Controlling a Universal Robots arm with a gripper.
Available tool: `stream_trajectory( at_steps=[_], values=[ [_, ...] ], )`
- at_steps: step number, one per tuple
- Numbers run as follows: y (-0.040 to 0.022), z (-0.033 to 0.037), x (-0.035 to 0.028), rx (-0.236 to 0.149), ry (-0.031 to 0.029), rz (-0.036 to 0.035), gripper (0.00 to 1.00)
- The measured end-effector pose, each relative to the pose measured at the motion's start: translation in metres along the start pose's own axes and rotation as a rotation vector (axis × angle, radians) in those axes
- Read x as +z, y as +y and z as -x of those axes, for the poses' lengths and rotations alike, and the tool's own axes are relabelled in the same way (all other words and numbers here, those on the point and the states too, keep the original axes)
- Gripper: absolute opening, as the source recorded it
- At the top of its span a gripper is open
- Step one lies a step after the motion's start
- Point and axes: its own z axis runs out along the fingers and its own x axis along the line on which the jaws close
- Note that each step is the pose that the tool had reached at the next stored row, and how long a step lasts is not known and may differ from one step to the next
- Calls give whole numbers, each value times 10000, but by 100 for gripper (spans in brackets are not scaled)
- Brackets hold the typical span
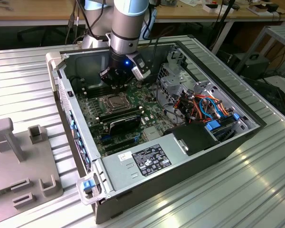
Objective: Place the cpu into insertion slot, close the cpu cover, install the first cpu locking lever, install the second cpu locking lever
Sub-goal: 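Install the first cpu locking lever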
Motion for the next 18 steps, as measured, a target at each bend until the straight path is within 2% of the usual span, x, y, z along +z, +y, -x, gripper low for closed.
stream_trajectory(
  at_steps=[9, 12, 15, 18],
  values=[
    [8, 1, 6, -1, -1, 67, 11],
    [11, 1, -18, -1, -6, 80, 11],
    [11, 0, -78, -1, 0, 67, 11],
    [10, 0, -111, -1, 0, 67, 11]
  ],
)
